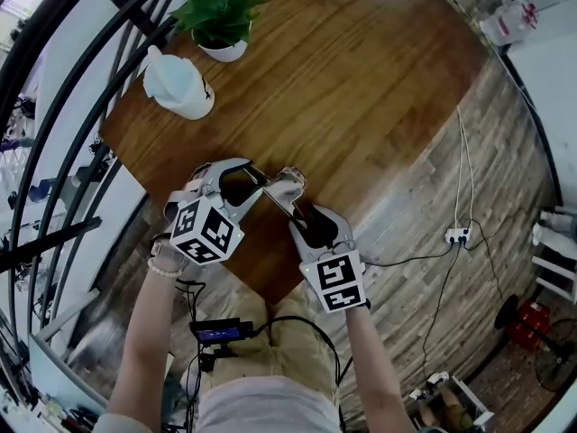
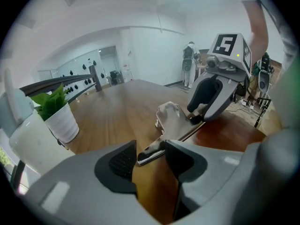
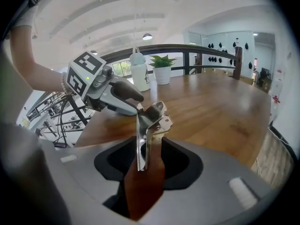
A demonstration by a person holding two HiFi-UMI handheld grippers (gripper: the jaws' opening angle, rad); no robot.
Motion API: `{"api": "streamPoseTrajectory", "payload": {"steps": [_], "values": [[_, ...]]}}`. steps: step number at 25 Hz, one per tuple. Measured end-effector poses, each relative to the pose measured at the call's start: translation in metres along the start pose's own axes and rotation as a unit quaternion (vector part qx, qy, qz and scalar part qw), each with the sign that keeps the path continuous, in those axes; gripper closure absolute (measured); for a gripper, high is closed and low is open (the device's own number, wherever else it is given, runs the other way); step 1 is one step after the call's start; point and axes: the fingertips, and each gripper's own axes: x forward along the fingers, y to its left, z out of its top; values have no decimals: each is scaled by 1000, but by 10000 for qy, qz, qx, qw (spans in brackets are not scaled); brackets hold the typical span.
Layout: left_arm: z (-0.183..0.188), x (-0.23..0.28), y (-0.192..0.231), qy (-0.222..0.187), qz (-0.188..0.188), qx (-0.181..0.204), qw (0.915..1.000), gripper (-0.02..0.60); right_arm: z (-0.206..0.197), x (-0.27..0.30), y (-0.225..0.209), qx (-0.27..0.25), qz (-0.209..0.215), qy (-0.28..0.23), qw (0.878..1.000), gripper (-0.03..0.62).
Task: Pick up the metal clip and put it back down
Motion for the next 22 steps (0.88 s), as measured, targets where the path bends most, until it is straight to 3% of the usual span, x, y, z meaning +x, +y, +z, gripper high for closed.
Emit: {"api": "streamPoseTrajectory", "payload": {"steps": [13, 18, 22], "values": [[2, 7, -8, 344, -643, 821, 9940, 385, -6, 6, 7, -37, 65, 131, 9999, 421], [2, 8, -9, 338, -651, 868, 9935, 383, -7, 6, 4, -88, -38, 142, 9999, 437], [2, 8, -9, 322, -575, 852, 9942, 383, -5, 5, 3, -143, -45, 94, 9998, 503]]}}
